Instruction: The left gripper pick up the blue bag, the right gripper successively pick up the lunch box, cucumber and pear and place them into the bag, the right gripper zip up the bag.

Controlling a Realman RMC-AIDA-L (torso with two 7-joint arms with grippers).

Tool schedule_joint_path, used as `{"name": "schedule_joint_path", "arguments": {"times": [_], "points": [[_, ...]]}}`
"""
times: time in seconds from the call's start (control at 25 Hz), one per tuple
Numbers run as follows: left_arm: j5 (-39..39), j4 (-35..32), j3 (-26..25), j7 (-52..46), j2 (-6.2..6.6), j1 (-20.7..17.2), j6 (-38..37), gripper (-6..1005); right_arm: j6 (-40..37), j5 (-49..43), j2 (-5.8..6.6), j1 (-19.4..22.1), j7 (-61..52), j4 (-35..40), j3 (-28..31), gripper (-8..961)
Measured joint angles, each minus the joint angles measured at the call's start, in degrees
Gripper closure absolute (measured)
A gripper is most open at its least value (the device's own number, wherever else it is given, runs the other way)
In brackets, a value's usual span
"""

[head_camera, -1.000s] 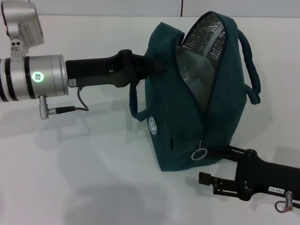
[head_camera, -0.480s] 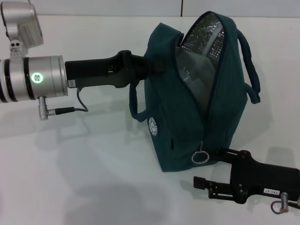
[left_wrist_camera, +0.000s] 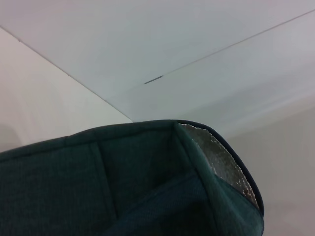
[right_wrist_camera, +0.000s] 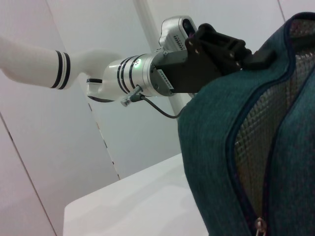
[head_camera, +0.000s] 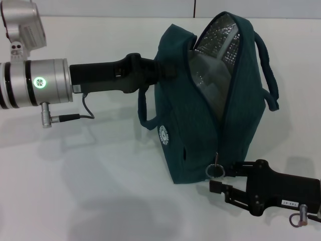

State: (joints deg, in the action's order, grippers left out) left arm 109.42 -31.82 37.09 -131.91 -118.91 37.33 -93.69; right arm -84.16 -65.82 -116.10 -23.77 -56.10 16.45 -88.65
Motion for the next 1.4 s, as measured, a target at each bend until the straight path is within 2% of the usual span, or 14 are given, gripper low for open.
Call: {"name": "schedule_joint_path", "arguments": {"times": [0.16, 0.6, 0.8, 1.08, 1.4], "points": [[0.0, 0.0, 0.0, 0.2, 0.0, 0.0, 0.0, 959, 0.3, 0.0, 0.0, -0.1, 0.0, 0.4, 0.0, 619], [-0.1, -0.3, 0.0, 0.2, 0.05, -0.1, 0.0, 959, 1.1, 0.2, 0.04, 0.1, -0.1, 0.5, 0.4, 837], [-0.2, -0.4, 0.0, 0.2, 0.18, -0.2, 0.2, 959, 0.0, 1.7, 0.47, 1.2, 0.1, 0.5, 0.7, 950], [-0.3, -0.4, 0.0, 0.4, 0.18, -0.2, 0.3, 959, -5.4, 2.3, 0.82, 3.5, 1.2, 0.5, 5.2, 946], [-0.5, -0.2, 0.0, 4.0, 0.09, -0.1, 0.0, 953, -9.4, 3.3, 0.57, 2.9, 3.1, 0.7, 6.5, 941]]}}
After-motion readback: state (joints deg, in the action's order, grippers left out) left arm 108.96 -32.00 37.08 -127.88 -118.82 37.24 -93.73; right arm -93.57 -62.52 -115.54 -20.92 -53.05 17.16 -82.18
